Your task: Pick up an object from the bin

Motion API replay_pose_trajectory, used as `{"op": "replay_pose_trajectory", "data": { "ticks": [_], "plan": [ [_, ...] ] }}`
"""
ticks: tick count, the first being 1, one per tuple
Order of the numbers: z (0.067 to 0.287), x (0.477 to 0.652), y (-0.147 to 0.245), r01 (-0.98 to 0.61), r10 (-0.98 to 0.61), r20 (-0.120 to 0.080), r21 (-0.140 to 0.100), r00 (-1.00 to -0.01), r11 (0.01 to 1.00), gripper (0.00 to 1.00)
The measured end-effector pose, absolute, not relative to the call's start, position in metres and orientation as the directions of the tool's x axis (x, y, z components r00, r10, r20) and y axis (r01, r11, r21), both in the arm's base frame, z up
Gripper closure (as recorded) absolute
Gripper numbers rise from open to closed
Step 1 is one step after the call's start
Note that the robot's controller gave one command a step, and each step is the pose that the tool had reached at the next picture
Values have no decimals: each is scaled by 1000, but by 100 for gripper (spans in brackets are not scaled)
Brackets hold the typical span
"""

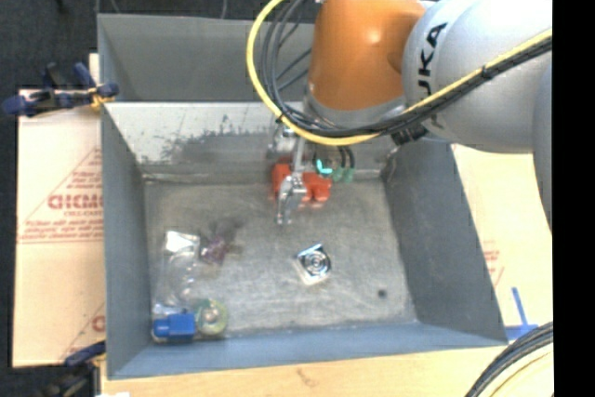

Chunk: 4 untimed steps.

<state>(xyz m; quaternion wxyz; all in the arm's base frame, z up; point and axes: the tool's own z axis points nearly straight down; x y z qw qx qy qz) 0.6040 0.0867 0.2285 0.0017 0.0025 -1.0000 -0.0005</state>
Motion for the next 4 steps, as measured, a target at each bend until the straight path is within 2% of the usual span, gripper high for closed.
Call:
{"op": "replay_pose_trajectory", "data": {
  "ticks": [1,2,3,4],
  "plan": [
    [81,619,144,-102,-102,3,-1,-995,995,0],
    [75,581,148,-171,-171,-20,-1,-985,985,0],
    [76,582,149,-169,-169,-17,2,-986,986,100],
    [237,590,163,-309,-309,-14,-2,-951,951,100]
  ]
}}
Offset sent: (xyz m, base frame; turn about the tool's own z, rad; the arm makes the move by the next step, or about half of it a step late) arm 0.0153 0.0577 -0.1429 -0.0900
